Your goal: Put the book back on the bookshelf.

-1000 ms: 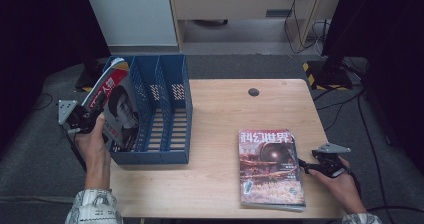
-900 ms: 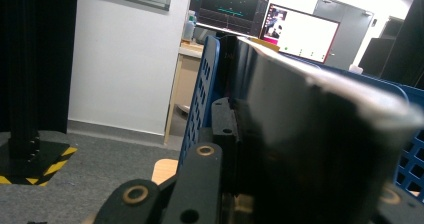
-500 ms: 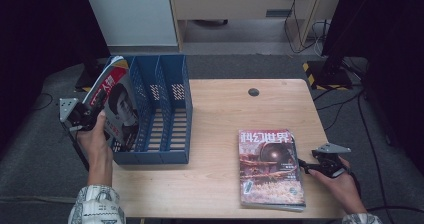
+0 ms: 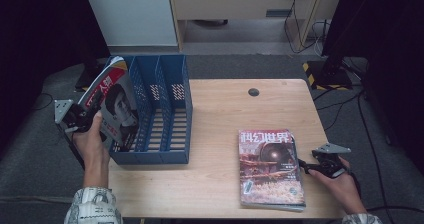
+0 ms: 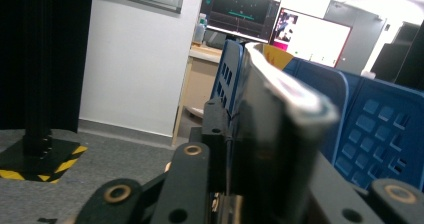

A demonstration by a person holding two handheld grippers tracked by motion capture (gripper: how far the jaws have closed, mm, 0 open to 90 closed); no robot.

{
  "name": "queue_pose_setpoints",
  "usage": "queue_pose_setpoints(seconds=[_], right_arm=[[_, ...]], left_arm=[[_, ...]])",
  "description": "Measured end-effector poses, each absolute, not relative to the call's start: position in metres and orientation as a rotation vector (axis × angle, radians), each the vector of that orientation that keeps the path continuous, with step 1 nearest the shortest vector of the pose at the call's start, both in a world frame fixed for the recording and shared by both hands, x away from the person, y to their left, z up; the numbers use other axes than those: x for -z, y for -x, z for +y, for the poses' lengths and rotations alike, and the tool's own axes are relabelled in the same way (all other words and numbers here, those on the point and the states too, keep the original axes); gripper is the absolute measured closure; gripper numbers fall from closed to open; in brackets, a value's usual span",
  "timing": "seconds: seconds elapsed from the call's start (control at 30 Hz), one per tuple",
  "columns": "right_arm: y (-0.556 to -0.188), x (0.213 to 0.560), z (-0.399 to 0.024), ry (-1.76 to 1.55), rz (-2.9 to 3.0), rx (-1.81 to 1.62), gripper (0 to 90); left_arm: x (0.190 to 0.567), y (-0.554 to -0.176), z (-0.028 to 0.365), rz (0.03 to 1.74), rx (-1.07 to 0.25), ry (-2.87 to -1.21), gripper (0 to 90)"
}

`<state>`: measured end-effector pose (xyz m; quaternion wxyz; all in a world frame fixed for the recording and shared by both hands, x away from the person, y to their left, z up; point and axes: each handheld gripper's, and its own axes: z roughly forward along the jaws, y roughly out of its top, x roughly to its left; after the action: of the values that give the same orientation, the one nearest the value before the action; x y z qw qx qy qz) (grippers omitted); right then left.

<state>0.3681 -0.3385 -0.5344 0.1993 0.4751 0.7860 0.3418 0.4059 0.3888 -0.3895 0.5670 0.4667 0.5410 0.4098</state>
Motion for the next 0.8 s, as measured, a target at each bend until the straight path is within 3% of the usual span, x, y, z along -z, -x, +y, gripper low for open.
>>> queue_pose_setpoints(seconds=[0.8], right_arm=[[-0.368, 0.534, -0.338, -1.334, 2.203, -0.951, 27.0]], left_arm=[[0.424, -0.350, 0.384, 1.267, -0.934, -1.158, 55.0]])
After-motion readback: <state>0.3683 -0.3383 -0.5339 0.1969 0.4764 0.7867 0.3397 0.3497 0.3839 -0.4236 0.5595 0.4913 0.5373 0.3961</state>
